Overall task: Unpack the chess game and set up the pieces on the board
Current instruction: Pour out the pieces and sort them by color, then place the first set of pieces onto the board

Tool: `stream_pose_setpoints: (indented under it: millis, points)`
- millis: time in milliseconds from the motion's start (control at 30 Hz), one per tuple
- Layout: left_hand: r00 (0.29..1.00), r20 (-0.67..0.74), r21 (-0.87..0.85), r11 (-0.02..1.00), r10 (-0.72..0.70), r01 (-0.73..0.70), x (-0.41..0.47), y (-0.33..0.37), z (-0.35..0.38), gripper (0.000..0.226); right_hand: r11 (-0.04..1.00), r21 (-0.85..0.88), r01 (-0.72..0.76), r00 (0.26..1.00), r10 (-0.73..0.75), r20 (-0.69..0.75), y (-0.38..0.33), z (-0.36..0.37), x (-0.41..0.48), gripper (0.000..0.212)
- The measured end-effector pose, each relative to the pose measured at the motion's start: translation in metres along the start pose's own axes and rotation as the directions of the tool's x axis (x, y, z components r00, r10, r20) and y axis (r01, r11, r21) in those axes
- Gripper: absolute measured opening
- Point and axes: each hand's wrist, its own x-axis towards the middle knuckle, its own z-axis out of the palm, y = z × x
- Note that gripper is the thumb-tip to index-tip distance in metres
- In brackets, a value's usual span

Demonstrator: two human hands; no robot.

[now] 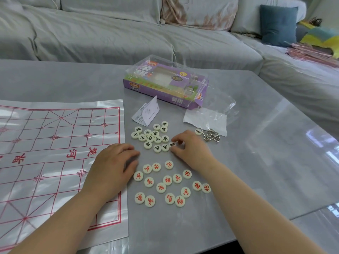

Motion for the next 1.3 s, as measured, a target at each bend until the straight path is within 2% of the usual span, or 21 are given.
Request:
stream_pose_setpoints:
  millis: [100,233,333,533,667,800,867,900,933,967,1000,1067,1167,1233,1300]
  points:
    - [0.998,-0.016,-0.049,0.997,-0.062,0.061,0.001,0.001,0.0,0.027,0.999,0.032,-0.008,1.0,0.009,-0.022,0.001,-0.006,0.001,0.034]
    - [0.999,-0.006,-0.036,0.998,-0.053,0.053,0.0,0.001,0.001,0.033,0.971,-0.155,-0.183,0.978,0.164,-0.129,0.022,-0.02,0.005,0.034]
    - [0.998,-0.008,-0.041,0.998,-0.056,0.056,0.0,0.001,0.0,0.033,0.933,-0.247,-0.261,0.964,0.239,-0.115,0.028,-0.02,0.009,0.031]
    - [0.998,-0.039,0.04,0.998,-0.042,0.044,0.001,0.001,-0.002,0.041,0.947,-0.164,-0.278,0.959,0.262,-0.108,0.019,-0.018,0.025,0.032]
    - [0.998,-0.041,0.018,0.999,-0.048,0.049,0.001,-0.001,0.0,0.047,0.97,-0.14,-0.201,0.975,0.184,-0.127,0.009,-0.006,0.03,0.035]
    - [0.995,-0.046,-0.103,0.991,-0.087,0.082,0.002,-0.002,0.001,0.066,0.992,-0.109,-0.069,0.993,0.058,-0.1,-0.004,0.006,0.032,0.038]
    - [0.994,-0.034,-0.156,0.983,-0.105,0.098,0.003,-0.002,-0.002,0.07,0.999,-0.035,-0.024,0.993,0.019,-0.114,-0.007,0.009,0.033,0.036]
    - [0.99,-0.025,-0.214,0.968,-0.138,0.13,0.003,-0.002,-0.003,0.061,1.0,0.023,-0.02,0.99,0.023,-0.14,-0.008,0.009,0.032,0.036]
    - [0.981,-0.039,-0.312,0.935,-0.189,0.168,0.003,-0.002,-0.004,0.043,0.996,0.088,-0.025,0.985,0.04,-0.17,-0.008,0.008,0.031,0.036]
    - [0.969,-0.043,-0.43,0.88,-0.243,0.202,0.003,-0.001,-0.007,0.021,0.988,0.148,-0.032,0.979,0.061,-0.193,-0.007,0.007,0.028,0.037]
    - [0.956,-0.047,-0.538,0.814,-0.289,0.219,0.003,0.0,-0.01,0.014,0.98,0.194,-0.036,0.977,0.076,-0.2,-0.006,0.005,0.024,0.039]
    - [0.94,-0.067,-0.656,0.725,-0.335,0.212,0.002,0.0,-0.012,0.03,0.967,0.249,-0.049,0.983,0.091,-0.162,-0.003,0.002,0.014,0.043]
    - [0.925,-0.108,-0.651,0.729,-0.365,0.212,0.0,0.001,-0.016,0.027,0.963,0.259,-0.069,0.99,0.097,-0.098,0.0,-0.002,-0.01,0.047]
    - [0.922,-0.168,-0.565,0.801,-0.348,0.199,-0.001,0.003,-0.022,0.014,0.985,0.167,-0.035,0.996,0.048,-0.074,-0.001,-0.004,-0.029,0.05]
    - [0.931,-0.212,-0.413,0.891,-0.297,0.19,-0.003,0.004,-0.034,0.012,0.999,0.027,0.023,1.0,-0.022,-0.015,-0.004,-0.008,-0.045,0.054]
